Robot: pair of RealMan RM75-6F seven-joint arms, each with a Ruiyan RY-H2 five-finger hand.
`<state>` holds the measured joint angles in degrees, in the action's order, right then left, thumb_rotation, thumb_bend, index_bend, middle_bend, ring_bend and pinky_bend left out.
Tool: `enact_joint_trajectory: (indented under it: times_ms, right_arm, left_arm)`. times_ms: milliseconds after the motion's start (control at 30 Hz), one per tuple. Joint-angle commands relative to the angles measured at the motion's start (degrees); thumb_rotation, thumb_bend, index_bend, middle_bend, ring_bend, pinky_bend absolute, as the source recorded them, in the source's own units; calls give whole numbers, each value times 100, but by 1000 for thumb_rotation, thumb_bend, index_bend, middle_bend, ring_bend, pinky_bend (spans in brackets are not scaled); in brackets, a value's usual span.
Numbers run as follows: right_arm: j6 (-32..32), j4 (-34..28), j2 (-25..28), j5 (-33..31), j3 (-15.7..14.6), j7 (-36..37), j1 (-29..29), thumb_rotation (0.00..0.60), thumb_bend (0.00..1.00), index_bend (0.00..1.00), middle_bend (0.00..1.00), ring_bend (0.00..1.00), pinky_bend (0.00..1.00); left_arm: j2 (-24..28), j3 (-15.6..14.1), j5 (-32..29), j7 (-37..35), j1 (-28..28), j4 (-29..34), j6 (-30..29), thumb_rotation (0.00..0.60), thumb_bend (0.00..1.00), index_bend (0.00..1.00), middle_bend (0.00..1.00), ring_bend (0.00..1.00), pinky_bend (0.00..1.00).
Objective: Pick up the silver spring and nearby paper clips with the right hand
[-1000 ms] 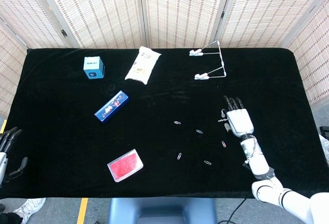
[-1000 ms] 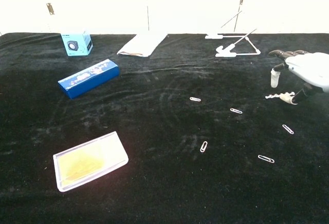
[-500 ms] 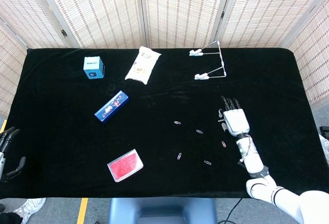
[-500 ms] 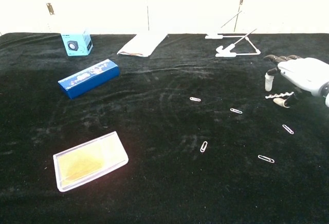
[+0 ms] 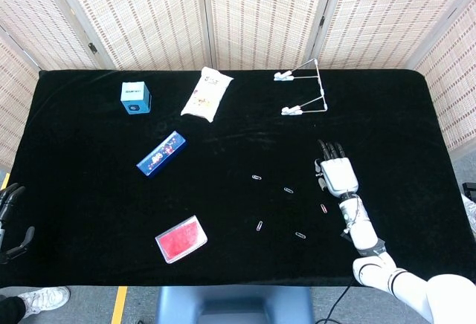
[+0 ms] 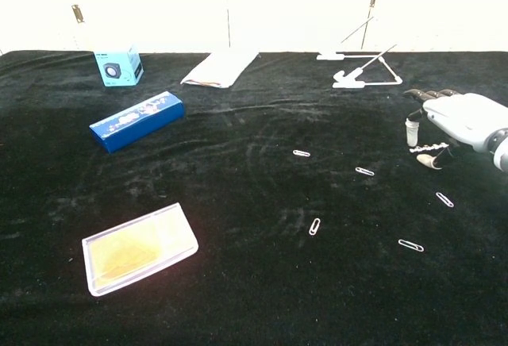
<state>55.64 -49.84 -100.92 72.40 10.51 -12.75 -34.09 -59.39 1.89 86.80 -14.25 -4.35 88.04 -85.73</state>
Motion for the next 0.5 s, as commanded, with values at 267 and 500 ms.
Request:
enact_joint_trajectory:
  times_ms: [267,500]
  right_arm:
    - [-25,39,-3,-30,16,0,-25,600,356,499,0,0,0]
    - [-51,95,-37,-68,28,-61,-51,600,357,518,0,0,0]
  left_arm:
    - [-13,6,-4,-2,-12,-20,25,600,508,0,63,65,0]
    - [-8,8,-13,-14,-18,-35,44,600,510,7,63,65,0]
